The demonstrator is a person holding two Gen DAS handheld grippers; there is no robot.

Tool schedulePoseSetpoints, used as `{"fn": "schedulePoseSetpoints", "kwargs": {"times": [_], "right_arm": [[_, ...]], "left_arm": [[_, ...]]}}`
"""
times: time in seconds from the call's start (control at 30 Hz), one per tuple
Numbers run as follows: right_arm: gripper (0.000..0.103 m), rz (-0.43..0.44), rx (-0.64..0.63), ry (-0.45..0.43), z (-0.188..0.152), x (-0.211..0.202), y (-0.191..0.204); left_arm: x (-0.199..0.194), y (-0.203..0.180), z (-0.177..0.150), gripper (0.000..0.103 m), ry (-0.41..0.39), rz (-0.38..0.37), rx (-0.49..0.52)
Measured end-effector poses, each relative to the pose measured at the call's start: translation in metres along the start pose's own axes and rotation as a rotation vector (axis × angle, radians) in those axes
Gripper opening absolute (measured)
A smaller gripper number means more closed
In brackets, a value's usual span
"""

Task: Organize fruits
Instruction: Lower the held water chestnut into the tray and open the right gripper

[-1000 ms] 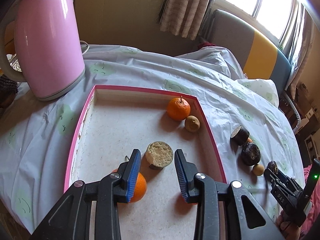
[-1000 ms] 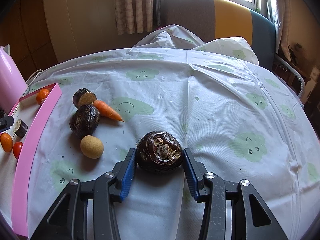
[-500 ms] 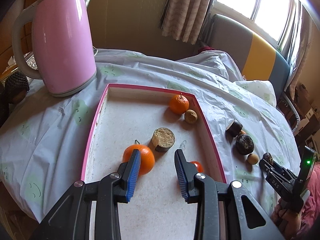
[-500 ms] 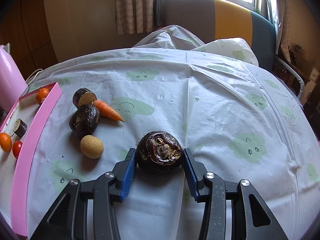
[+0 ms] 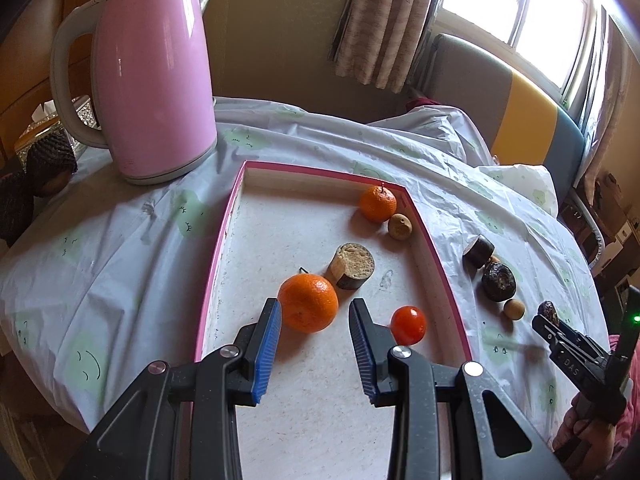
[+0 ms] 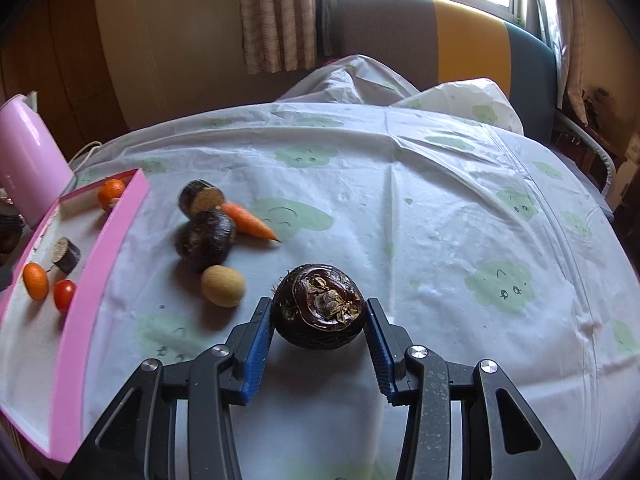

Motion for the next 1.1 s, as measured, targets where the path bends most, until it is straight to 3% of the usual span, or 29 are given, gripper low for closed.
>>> {"fn": "schedulePoseSetpoints", "kwargs": {"times": [0.4, 0.67, 1.1], "right_arm": [[0.046, 0.227, -0.165, -0.04, 0.003, -0.037, 0.095], [0.046, 0.358, -0.268, -0.02, -0.004, -0.048, 0.157], [0.047, 0.408, -0.373, 0.066, -0.031, -0.034, 0.204]], "left_arm": [[-0.004, 0.008, -0.001, 0.035, -0.008, -0.004, -0.023], [-0.007, 0.017, -0.002, 0.035, -0.013, -0.006, -0.048], [-0.007, 0.034, -0.003, 0.035, -0.015, 0.002, -0.082]]}}
Point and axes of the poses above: each gripper's, at about its wrist camera, not at the fingertips, and x roughly the way its jaws point, y to its left, z to its top, the point moved 6 cm from there along x, roughly the way its jaws point, and after that the axes turned 3 degrees about y, right-handed, at the moved point
